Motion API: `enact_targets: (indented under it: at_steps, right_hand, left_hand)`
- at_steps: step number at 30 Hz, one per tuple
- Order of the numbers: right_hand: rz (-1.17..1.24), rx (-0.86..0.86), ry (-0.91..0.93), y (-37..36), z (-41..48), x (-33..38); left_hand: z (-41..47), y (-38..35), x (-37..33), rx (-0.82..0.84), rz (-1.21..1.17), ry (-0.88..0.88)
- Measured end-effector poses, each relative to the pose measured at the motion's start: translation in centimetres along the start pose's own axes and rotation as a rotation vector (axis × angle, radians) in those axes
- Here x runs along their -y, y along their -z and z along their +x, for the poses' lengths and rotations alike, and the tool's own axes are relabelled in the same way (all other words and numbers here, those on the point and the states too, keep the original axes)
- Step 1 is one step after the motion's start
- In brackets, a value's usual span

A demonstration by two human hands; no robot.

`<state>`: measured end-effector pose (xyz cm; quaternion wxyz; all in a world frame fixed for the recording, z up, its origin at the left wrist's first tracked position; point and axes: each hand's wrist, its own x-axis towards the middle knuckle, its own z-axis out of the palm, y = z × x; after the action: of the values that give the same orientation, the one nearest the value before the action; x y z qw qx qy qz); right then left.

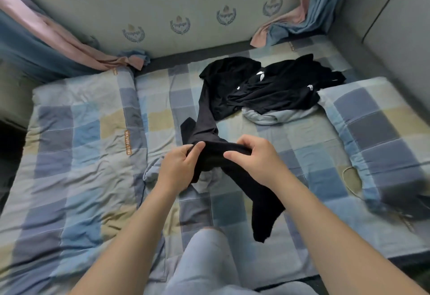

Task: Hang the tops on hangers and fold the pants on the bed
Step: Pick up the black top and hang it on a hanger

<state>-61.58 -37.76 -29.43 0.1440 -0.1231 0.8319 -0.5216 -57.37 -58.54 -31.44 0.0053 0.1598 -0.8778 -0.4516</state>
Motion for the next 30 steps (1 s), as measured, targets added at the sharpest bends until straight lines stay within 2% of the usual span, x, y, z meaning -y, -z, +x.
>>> enact_targets:
  at_steps: [7,11,15,20,25,27,30]
  right_hand:
    - [-0.263,0.215,-0.067,5.5,-5.9,3.9]
    - [-0.382,0.062,-0.161,6.7,-7.7,4.3]
    - [-0.396,-0.126,-0.285,5.9,-7.9,5.2]
    - [-0.276,-0.107,-0.287,1.6,-8.1,8.3]
    - [-0.466,-0.189,-0.413,-1.4,-9.5,8.2]
    - [-0.371,-0.246,-0.453,-2.4,-10.2,7.8]
    - [0.011,-0.337,-0.431,-4.1,-10.6,9.2]
  left_hand:
    - [-6.4,4.5,-5.8,0.059,-0.067,-0.036]
    - [-7.6,7.5,-7.2,0.027,-0.102,-0.092]
    - [-7.7,9.7,-5.1,0.029,-0.088,-0.047]
    - [-7.7,12.8,-0.7,-0.110,-0.124,0.063]
    - [-8.3,17.0,1.8,-0.194,-0.197,0.104]
    - [-8.7,18.2,2.4,-0.175,-0.243,0.122]
    - [-9.8,18.6,2.4,-0.030,-0.330,0.183]
